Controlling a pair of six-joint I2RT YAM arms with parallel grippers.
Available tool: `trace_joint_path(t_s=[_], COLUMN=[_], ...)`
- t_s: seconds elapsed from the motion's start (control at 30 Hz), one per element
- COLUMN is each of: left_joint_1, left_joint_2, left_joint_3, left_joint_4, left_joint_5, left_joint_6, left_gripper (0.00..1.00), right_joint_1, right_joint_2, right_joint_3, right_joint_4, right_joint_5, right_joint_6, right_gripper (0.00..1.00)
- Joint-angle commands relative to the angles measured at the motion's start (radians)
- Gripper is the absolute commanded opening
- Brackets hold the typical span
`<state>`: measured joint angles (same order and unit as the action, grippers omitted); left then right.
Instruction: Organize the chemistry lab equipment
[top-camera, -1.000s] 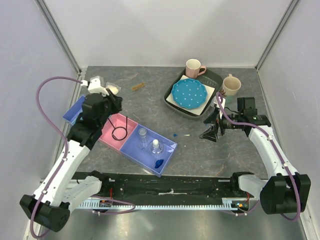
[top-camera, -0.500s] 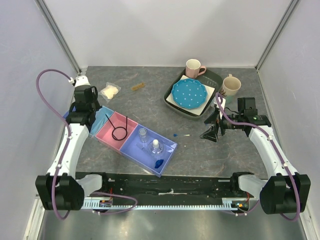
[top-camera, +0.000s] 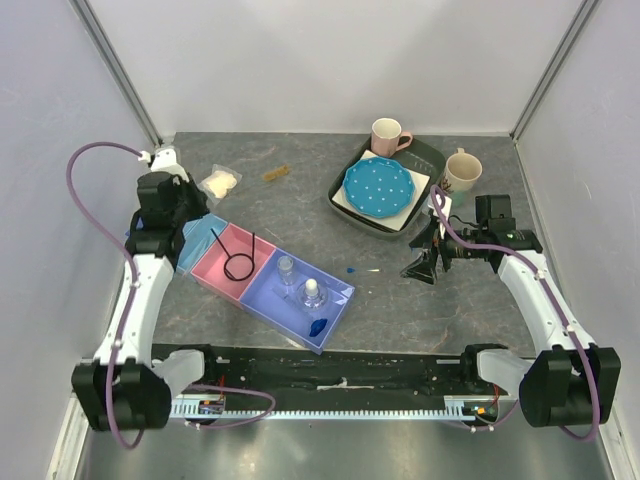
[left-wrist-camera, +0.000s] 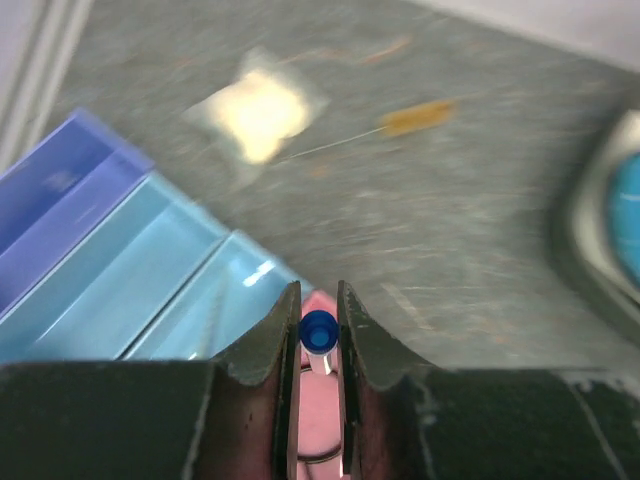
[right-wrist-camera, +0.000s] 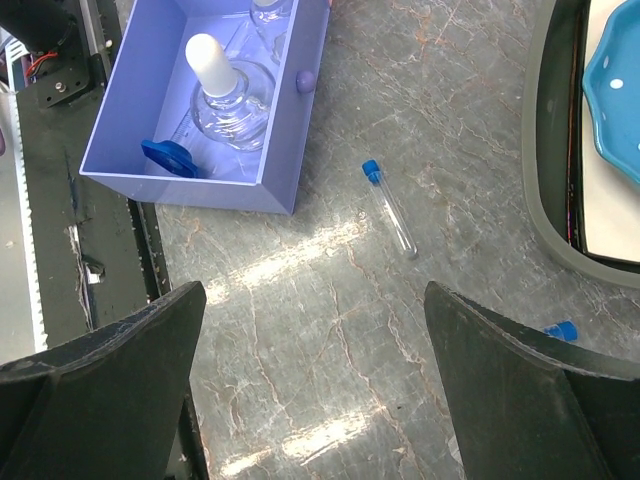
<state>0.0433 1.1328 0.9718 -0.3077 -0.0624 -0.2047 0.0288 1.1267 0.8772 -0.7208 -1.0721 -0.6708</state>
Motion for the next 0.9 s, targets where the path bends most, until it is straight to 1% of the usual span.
trace_joint_path(t_s=[0.0,0.03,0.07,0.13,0.17,0.23,0.27,0.3,0.33,0.37,0.4,0.47,0.5,0.53,0.6,0.77,0.83,0.87], left_joint_1=[-0.045,-0.087,-0.159,-0.239,-0.326,-0.416,-0.495,-0.532,-0.566,-0.63,-0.663,-0.742,-0.761,-0.779,-0.821,-0.905,-0.918,-0.93], left_joint_2=[-0.154,-0.162,-0.166,-0.166,-0.162,-0.128,-0.114,-0.096,-0.056,-0.027,-0.001,0.082,0.108,0.16,0.203,0.3,0.318,0.323], left_joint_3=[-0.045,-0.048,-0.053,-0.067,-0.068,-0.077,-0.082,-0.096,-0.096,-0.097,-0.09,-0.059,-0.045,-0.033,-0.001,0.057,0.067,0.068], left_joint_4=[0.156,0.159,0.169,0.193,0.225,0.266,0.292,0.367,0.396,0.425,0.471,0.498,0.515,0.519,0.542,0.599,0.613,0.63], left_joint_5=[0.418,0.432,0.424,0.418,0.394,0.389,0.378,0.381,0.384,0.381,0.38,0.356,0.355,0.349,0.345,0.313,0.311,0.306], left_joint_6=[-0.055,-0.05,-0.05,-0.059,-0.073,-0.116,-0.14,-0.162,-0.201,-0.22,-0.231,-0.233,-0.233,-0.236,-0.245,-0.275,-0.3,-0.308], left_gripper=[0.02,0.02,0.02,0.02,0.02,0.02,0.02,0.02,0.02,0.02,0.02,0.02,0.02,0.02,0.02,0.02,0.02,0.02], right_joint_1=[-0.004,-0.004,-0.004,-0.007,-0.01,-0.02,-0.023,-0.021,-0.021,-0.023,-0.021,-0.021,-0.023,-0.021,-0.009,0.057,0.082,0.086], right_joint_2=[0.008,0.011,0.015,0.021,0.022,0.027,0.025,0.024,0.018,0.015,0.013,0.021,0.031,0.039,0.067,0.146,0.168,0.173], right_joint_3=[0.0,0.002,0.002,0.002,0.003,0.002,-0.003,-0.009,-0.018,-0.024,-0.027,-0.03,-0.029,-0.02,0.002,0.127,0.157,0.161], right_joint_4=[0.011,0.011,0.014,0.017,0.018,0.021,0.023,0.029,0.032,0.035,0.037,0.017,0.008,0.0,-0.041,-0.192,-0.195,-0.186], right_joint_5=[-0.012,-0.003,0.004,0.021,0.032,0.035,0.029,0.02,0.008,-0.008,-0.052,-0.098,-0.136,-0.152,-0.176,-0.158,-0.154,-0.152], right_joint_6=[-0.035,-0.036,-0.035,-0.033,-0.03,-0.029,-0.029,-0.029,-0.032,-0.032,-0.032,-0.039,-0.042,-0.044,-0.047,-0.069,-0.04,-0.024], right_gripper=[0.98,0.98,0.98,0.98,0.98,0.98,0.98,0.98,0.98,0.98,0.98,0.98,0.98,0.98,0.98,0.94,0.92,0.89])
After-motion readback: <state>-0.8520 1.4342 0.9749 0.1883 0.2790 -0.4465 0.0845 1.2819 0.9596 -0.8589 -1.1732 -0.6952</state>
